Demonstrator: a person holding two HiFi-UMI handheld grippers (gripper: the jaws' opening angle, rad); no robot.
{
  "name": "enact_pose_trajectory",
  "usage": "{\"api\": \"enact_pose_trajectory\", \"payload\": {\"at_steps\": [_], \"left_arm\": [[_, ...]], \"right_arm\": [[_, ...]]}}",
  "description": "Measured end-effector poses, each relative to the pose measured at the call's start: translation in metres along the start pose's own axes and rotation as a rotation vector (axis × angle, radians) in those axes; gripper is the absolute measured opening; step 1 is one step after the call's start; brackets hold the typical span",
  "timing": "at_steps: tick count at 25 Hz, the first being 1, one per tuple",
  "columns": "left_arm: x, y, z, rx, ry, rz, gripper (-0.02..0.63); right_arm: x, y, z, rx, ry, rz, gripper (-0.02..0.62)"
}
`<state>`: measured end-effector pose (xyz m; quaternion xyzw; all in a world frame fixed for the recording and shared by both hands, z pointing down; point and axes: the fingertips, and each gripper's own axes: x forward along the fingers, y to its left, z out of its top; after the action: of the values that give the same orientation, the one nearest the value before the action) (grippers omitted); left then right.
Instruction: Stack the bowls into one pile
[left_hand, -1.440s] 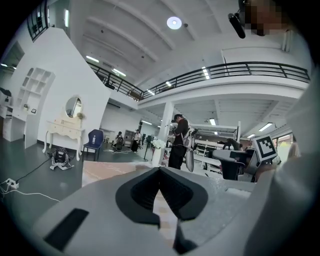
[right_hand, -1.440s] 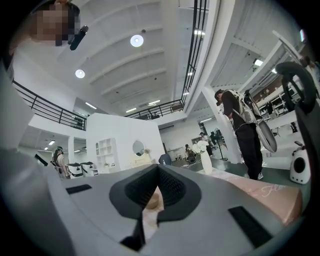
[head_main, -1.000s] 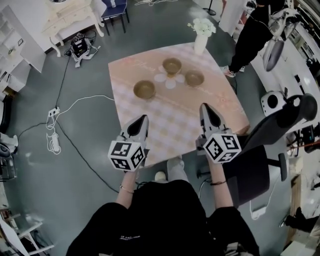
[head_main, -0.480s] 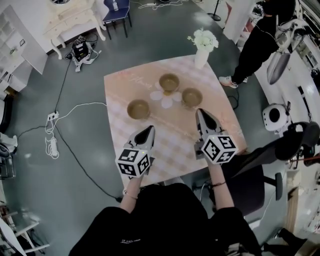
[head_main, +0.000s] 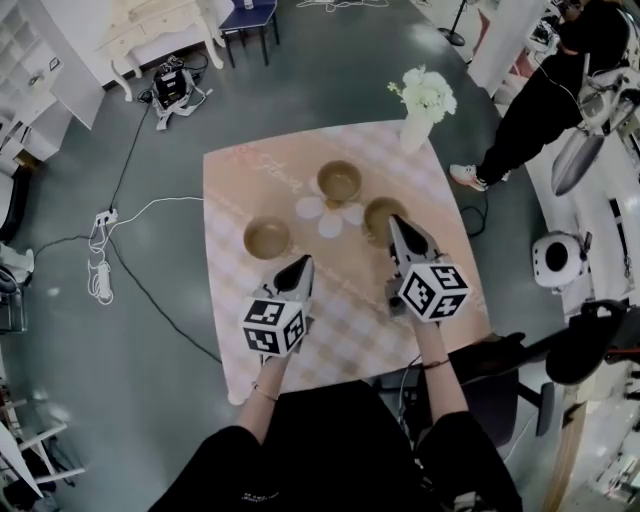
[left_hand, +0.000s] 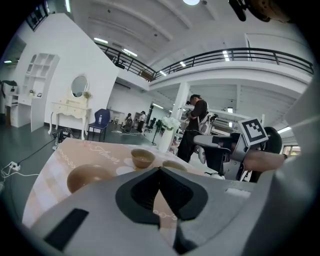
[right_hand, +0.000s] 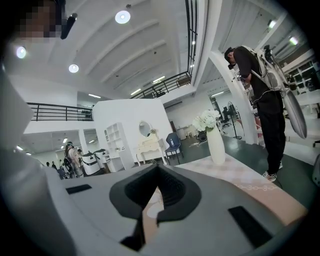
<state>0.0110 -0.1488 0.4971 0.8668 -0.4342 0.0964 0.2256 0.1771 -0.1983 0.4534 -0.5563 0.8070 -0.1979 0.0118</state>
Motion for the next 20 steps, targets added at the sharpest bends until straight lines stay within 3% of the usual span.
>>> {"api": "enact_pose_trajectory", "payload": {"at_steps": [8,20], "left_arm": [[0.032,0.012,0.001,-0.035,0.019,0.018,-0.003],[0.074,0.023,-0.008,-0.093,0.042,-0.018,-0.003]], "right_arm": [[0.052,-0.020,0.001,0.006,0.073,0.028,-0.008],[0.117,-0.037,-0.021,0.033,0.258,0.027,-0.008]]}}
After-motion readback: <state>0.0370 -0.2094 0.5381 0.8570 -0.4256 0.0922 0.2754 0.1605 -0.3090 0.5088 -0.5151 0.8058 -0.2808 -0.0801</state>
